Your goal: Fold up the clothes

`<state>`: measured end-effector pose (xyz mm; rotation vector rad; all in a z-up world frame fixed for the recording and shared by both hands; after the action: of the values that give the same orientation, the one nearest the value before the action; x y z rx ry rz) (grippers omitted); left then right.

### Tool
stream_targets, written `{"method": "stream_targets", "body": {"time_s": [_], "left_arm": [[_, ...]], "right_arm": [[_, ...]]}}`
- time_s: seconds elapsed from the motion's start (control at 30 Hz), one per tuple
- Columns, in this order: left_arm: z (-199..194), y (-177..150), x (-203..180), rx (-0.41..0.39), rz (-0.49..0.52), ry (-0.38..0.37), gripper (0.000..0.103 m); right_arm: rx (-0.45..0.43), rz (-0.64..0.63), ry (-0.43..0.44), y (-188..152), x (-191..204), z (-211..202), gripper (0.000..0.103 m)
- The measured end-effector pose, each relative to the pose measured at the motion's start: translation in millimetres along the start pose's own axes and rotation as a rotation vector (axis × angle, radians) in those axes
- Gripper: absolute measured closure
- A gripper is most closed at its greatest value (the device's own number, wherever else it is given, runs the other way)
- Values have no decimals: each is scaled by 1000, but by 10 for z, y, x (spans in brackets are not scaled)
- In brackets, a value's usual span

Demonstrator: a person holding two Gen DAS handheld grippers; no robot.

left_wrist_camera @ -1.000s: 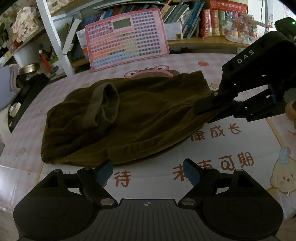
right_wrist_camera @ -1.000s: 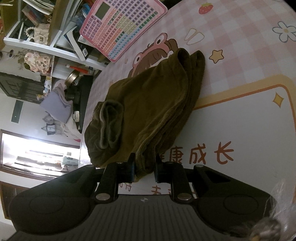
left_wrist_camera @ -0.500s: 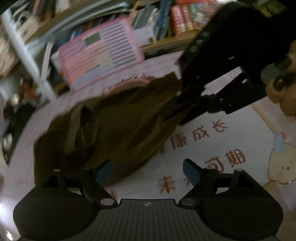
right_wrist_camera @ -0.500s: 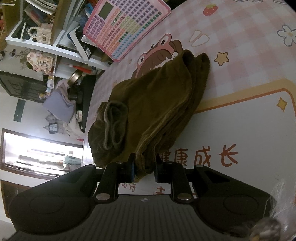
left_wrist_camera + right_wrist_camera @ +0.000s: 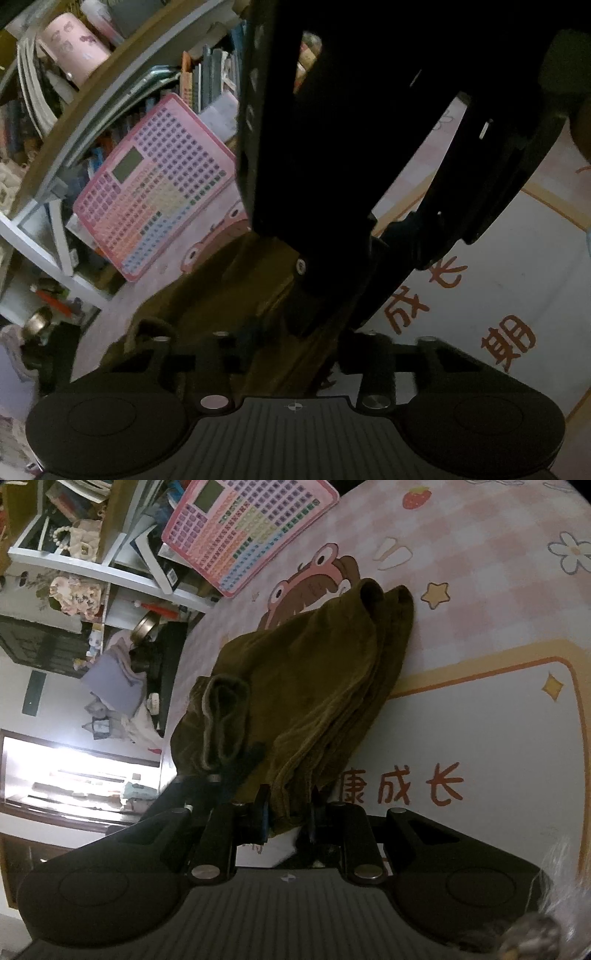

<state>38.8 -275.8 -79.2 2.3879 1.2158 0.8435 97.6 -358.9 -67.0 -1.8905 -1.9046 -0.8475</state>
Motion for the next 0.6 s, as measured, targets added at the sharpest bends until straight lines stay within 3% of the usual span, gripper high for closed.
{"method": "stream_targets", "body": {"time_s": [0.07, 0.13, 0.27, 0.4, 0.6], "left_arm": [[12, -10, 14, -7, -9, -23, 90], [15, -18, 23, -14, -20, -52, 95], [-2, -57, 89, -36, -87, -88, 98], [-141, -47, 153, -73, -148, -110, 99], [-428, -73, 125, -119, -202, -179, 98]], "right_arm": [[-14, 1, -14, 8, -16, -25, 76], [-41, 5, -26, 19, -42, -71, 60], [-74, 39, -48, 47, -143, -131, 39], [-63, 103, -66, 84, -287, -103, 29], [-32, 186, -27, 156, -359, 11, 25]]}}
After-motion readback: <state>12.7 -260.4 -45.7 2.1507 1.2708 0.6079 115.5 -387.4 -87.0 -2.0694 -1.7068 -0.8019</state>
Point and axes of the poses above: each gripper's, at about its wrist camera, not at the fingertips, and z roughly the way its jaws point, x to its left, y to its top, the point moved 3 cm from there along z, roughly the way its jaws point, and after that the axes turned 15 degrees about -y, right-handed, at the moved point
